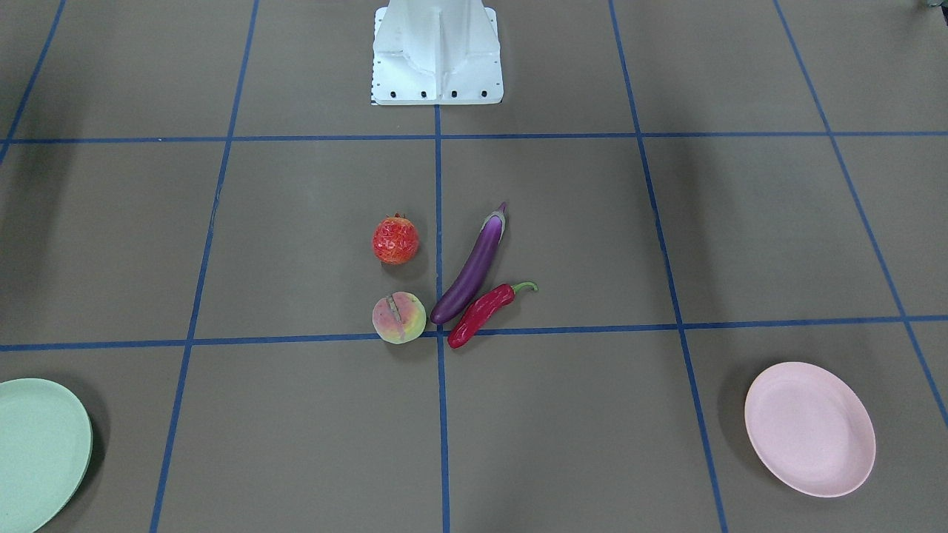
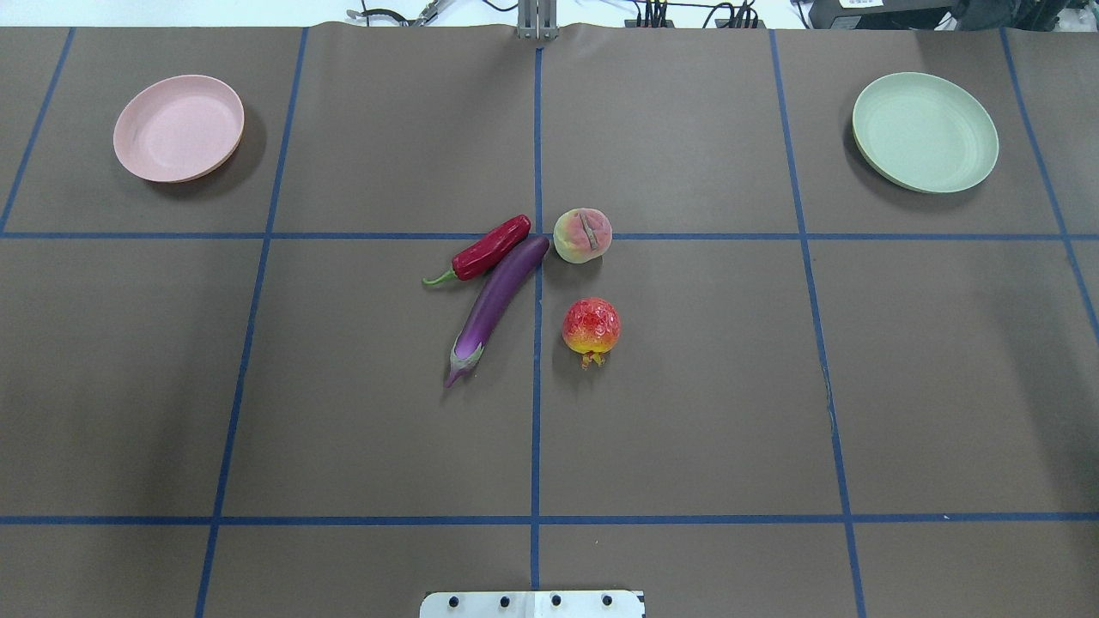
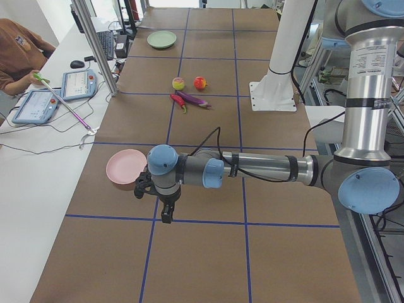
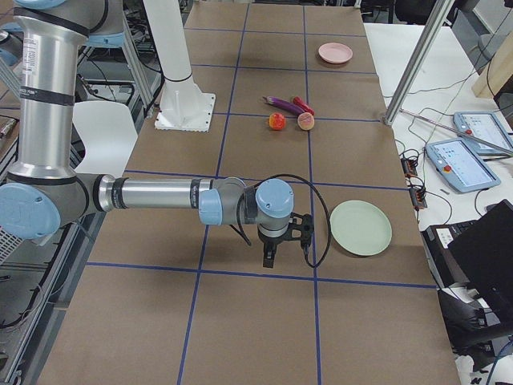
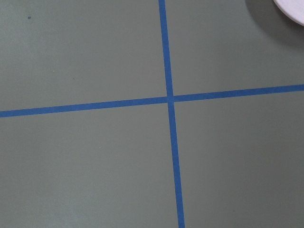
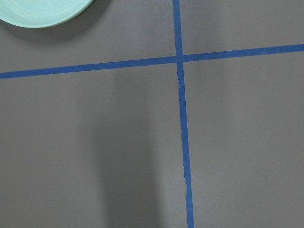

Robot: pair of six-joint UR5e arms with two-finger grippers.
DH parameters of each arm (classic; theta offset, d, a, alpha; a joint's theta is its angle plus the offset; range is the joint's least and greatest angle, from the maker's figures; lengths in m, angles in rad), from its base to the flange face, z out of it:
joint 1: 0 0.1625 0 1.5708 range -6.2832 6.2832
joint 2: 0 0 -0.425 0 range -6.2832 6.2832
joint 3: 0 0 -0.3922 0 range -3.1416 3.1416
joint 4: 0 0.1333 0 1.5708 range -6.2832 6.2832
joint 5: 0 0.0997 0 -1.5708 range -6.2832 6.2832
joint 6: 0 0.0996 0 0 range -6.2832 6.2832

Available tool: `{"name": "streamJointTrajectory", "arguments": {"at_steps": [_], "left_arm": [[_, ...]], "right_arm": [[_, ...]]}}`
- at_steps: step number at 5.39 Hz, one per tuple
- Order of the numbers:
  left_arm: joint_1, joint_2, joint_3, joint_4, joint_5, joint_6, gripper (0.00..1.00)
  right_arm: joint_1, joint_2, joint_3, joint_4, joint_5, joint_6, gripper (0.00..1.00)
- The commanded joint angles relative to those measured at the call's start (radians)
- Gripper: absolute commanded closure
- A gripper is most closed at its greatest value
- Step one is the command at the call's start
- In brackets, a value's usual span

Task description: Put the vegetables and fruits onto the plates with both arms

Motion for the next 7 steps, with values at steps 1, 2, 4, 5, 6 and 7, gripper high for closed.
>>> {"name": "streamJointTrajectory", "arguments": {"at_steps": [1, 2, 4, 5, 6, 7], "left_arm": [[0.000, 0.000, -0.002, 0.000, 0.000, 0.002, 0.00], [0.002, -0.006, -0.001, 0.000, 0.000, 0.000, 0.00], [0.035, -0.084, -0.005, 0.014, -0.002, -0.002, 0.00], [0.070, -0.095, -0.028, -0.001, -0.062, 0.002, 0.00], [0.086, -0.110, -0.054, -0.018, -0.090, -0.001, 0.00], [0.124, -0.124, -0.056, -0.062, -0.089, -0.002, 0.00]], "right_arm": [[0.000, 0.000, 0.000, 0.000, 0.000, -0.007, 0.00], [-0.002, 0.001, 0.000, -0.002, 0.000, -0.002, 0.00], [0.000, 0.006, 0.005, 0.000, 0.002, 0.001, 0.00], [0.000, 0.009, 0.005, 0.000, 0.008, 0.002, 0.00], [0.000, 0.009, 0.014, -0.002, 0.040, 0.002, 0.00], [-0.002, 0.011, 0.023, -0.003, 0.041, 0.002, 0.00]]}}
